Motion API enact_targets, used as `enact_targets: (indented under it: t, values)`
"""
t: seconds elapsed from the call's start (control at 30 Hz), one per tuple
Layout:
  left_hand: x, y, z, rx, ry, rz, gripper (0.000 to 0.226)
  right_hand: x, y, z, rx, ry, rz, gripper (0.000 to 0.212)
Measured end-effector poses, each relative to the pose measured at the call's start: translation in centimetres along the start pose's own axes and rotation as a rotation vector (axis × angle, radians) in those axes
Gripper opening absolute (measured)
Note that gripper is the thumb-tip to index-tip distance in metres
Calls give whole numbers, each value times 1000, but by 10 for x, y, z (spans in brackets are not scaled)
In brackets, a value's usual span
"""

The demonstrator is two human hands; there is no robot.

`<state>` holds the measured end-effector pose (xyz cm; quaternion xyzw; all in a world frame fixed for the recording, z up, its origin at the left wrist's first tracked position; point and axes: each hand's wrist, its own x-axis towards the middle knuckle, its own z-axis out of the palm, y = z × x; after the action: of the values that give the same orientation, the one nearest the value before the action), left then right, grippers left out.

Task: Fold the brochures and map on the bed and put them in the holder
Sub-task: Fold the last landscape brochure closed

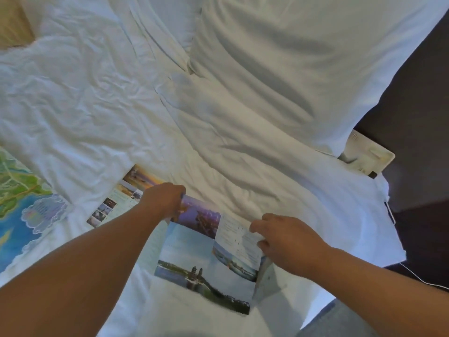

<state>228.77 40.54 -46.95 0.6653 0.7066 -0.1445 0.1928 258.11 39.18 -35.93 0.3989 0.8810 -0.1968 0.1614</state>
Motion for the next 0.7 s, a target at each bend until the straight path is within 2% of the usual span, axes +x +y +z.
enact_targets:
  t: [0.13,0.3,0.37,0.6,0.7]
  values:
    - [-42,-20,-18,-83,86,-43,16,14,-11,-4,35,35,26,32]
    - [-106,-41,-40,-63,180,-85,22,34,-41,-12,12,63,26,30]
    - [-129,-48,-41,-106,221,-120,28,37,-57,-15,10,79,23,30]
    - [-192,-57,-20,-219,397,-123,16,31,-106,-13,-27,99,-61,32]
    - [-213,-54,-13,-293,463,-175,37,28,-125,-10,-25,94,-95,33]
